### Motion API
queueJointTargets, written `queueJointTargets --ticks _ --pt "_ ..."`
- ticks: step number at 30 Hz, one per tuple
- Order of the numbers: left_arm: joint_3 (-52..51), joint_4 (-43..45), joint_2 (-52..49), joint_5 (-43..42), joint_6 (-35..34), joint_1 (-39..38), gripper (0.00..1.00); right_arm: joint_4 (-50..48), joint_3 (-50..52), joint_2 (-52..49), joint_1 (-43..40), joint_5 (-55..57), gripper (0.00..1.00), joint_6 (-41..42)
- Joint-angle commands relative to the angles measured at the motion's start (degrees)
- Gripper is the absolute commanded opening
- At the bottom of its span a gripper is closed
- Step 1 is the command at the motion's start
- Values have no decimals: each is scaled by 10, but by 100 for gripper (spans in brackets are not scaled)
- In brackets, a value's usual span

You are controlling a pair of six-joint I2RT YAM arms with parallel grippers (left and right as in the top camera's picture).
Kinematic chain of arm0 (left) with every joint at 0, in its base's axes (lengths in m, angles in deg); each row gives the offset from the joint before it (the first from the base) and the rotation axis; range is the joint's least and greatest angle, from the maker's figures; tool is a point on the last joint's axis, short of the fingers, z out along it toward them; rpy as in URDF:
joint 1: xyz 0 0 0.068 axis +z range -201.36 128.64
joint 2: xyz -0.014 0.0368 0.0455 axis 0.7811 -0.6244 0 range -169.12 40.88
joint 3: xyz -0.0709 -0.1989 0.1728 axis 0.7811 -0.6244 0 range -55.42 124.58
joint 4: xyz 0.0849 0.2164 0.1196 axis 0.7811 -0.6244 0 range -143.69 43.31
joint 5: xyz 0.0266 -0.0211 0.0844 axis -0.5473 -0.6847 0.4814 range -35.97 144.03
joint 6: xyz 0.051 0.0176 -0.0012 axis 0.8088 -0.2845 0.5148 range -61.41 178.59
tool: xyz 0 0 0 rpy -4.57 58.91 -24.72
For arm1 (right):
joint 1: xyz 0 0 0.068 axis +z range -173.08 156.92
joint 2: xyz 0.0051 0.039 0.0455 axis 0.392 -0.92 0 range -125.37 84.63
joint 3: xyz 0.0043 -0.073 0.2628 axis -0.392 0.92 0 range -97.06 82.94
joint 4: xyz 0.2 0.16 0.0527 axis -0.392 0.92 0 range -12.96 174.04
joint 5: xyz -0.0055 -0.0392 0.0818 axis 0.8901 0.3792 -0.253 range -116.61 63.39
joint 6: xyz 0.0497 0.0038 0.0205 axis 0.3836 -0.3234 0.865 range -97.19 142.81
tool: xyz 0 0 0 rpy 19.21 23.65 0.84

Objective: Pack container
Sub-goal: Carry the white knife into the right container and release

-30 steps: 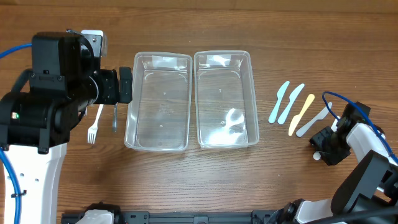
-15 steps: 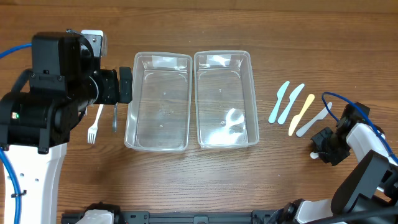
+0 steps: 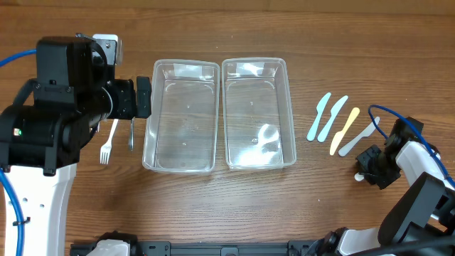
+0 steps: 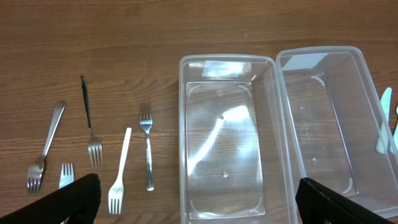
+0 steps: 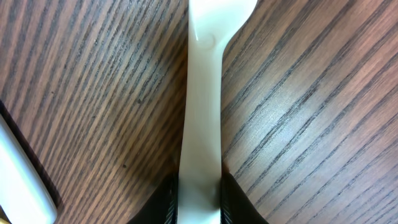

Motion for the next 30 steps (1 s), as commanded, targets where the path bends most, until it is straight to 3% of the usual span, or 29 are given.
queueJointTargets --ticks 1,6,11,14,18,24,30 --pt "5 3 3 -8 7 5 100 -16 9 -16 -1 -10 4 2" --pt "5 5 3 -4 7 5 100 23 -52 -9 3 -24 4 -2" --pt "5 10 3 -4 7 5 100 113 -179 32 54 -30 4 -24" --pt "5 19 2 -5 7 5 100 172 -281 64 119 -49 4 -65" --pt "5 24 -1 -4 7 5 100 229 -395 86 269 -74 4 -90" --pt "5 24 -2 -4 7 5 100 224 -407 56 455 -72 4 -92" --pt "5 24 -2 -4 7 5 100 215 -385 -74 533 -72 4 -105"
